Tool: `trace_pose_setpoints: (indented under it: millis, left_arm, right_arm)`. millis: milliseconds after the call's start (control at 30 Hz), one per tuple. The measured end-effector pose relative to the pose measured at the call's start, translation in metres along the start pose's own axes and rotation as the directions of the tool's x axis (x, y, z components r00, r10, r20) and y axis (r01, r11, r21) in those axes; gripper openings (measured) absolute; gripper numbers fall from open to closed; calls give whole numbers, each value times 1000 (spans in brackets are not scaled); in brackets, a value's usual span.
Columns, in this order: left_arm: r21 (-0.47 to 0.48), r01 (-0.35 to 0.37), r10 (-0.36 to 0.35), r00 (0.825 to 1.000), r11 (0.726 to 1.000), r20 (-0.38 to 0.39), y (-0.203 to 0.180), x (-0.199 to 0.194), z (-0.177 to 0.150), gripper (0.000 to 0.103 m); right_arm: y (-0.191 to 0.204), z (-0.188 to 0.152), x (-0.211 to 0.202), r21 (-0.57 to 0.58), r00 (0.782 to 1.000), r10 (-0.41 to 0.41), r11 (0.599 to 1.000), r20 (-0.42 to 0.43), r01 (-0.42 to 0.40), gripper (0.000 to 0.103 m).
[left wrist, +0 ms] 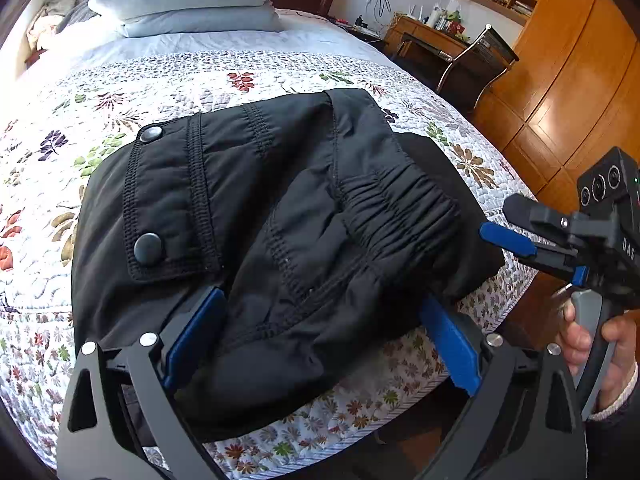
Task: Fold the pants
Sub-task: 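Lower the folded bundle onto the quilt and open the left tool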
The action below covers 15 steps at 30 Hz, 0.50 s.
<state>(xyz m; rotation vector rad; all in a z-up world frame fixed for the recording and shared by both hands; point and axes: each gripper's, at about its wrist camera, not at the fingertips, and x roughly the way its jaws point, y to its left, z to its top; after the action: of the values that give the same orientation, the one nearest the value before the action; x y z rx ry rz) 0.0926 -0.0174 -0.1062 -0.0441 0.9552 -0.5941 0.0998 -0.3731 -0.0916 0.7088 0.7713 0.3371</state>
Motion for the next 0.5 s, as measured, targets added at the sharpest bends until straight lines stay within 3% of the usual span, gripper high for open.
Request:
trace_pose_setpoints:
  millis: [167, 500]
  left_arm:
    - [-78, 6, -2, 999, 997, 43, 19, -24, -19, 99]
    - [-213, -139, 153, 987, 967, 53, 61, -62, -17, 99]
  right_arm:
    - [2, 11, 15, 66, 994, 103, 993, -17, -102, 87]
    - [-4, 16, 65, 156, 975, 183, 974, -125, -163, 90]
